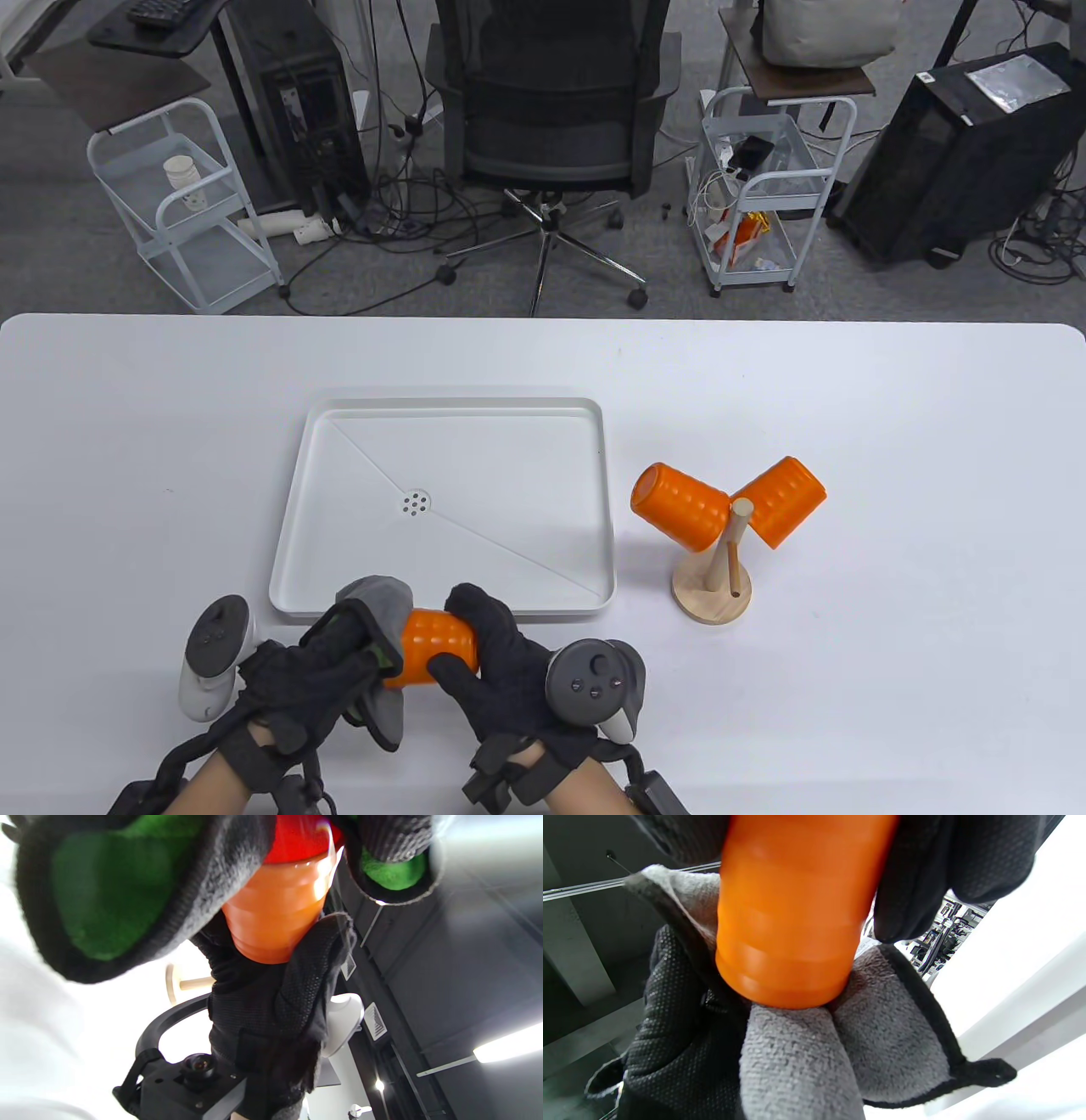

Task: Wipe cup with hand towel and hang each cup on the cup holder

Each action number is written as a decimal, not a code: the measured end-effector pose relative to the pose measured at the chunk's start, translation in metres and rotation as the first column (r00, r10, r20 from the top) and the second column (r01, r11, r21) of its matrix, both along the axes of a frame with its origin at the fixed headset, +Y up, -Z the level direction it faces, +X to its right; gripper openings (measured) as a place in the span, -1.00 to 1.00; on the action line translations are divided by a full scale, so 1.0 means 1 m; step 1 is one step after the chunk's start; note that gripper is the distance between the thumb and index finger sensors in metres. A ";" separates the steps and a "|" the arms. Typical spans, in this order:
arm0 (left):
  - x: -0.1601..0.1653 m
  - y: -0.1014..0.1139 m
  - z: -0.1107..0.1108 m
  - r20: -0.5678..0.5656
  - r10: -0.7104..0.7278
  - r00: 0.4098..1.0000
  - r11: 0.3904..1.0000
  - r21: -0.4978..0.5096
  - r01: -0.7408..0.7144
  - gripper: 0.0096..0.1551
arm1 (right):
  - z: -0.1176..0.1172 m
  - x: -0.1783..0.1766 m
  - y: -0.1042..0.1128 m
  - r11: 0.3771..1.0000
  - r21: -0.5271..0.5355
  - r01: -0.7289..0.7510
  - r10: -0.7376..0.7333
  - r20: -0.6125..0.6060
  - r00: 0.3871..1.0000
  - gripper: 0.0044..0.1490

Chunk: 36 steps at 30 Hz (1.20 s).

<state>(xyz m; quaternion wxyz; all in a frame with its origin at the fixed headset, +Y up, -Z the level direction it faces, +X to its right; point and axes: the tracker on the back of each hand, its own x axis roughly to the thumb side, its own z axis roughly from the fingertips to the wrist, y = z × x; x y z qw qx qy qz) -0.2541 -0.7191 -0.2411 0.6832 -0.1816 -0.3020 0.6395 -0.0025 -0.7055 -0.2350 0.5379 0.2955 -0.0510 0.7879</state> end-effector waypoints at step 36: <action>0.022 0.004 0.013 -0.013 -0.330 0.944 0.877 0.367 0.312 -0.06 | -0.009 0.003 -0.022 0.921 -0.378 0.092 -0.104 -0.012 0.994 0.02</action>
